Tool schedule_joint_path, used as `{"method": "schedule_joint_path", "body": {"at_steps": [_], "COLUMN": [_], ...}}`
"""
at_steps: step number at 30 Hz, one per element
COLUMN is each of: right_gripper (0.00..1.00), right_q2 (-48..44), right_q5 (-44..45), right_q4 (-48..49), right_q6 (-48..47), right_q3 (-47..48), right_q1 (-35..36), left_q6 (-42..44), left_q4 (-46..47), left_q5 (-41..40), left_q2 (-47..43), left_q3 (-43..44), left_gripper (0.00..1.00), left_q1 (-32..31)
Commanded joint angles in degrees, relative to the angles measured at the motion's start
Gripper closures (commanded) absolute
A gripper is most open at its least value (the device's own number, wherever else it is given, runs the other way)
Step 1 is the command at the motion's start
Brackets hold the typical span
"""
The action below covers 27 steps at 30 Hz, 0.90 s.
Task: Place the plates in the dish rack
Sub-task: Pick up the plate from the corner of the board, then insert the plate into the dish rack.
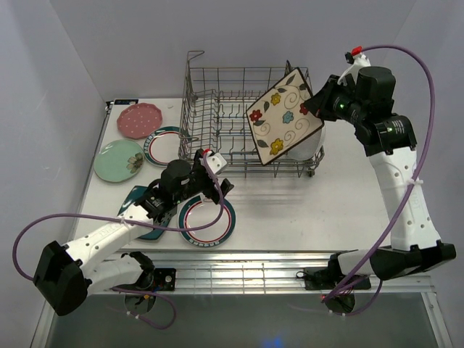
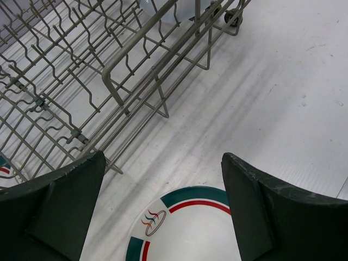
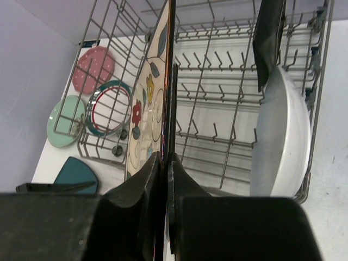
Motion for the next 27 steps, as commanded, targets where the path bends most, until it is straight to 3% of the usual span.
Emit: {"method": "schedule_joint_path", "body": {"at_steps": [1, 12, 27], "right_gripper": [0.92, 0.92, 0.92], "right_q2": [0.66, 11.48, 20.44], "right_q5": [2.71, 10.71, 30.4], "right_q4": [14.8, 17.53, 23.59], "right_q6": [1.47, -5.11, -17.25], "right_q3": [8.61, 17.4, 23.21], "right_q1": [0.17, 1.66, 9.83], "left_q6": [-0.48, -0.21, -0.04], "left_q4": [1.43, 2.57, 3.1], "left_q5": [-0.1, -0.8, -1.06], "left_q2": [0.38, 1.43, 2.57], "left_q3": [-0.5, -0.94, -1.11], "left_gripper": [0.02, 0.02, 0.02], "left_q1": [0.43, 0.43, 0.43]}}
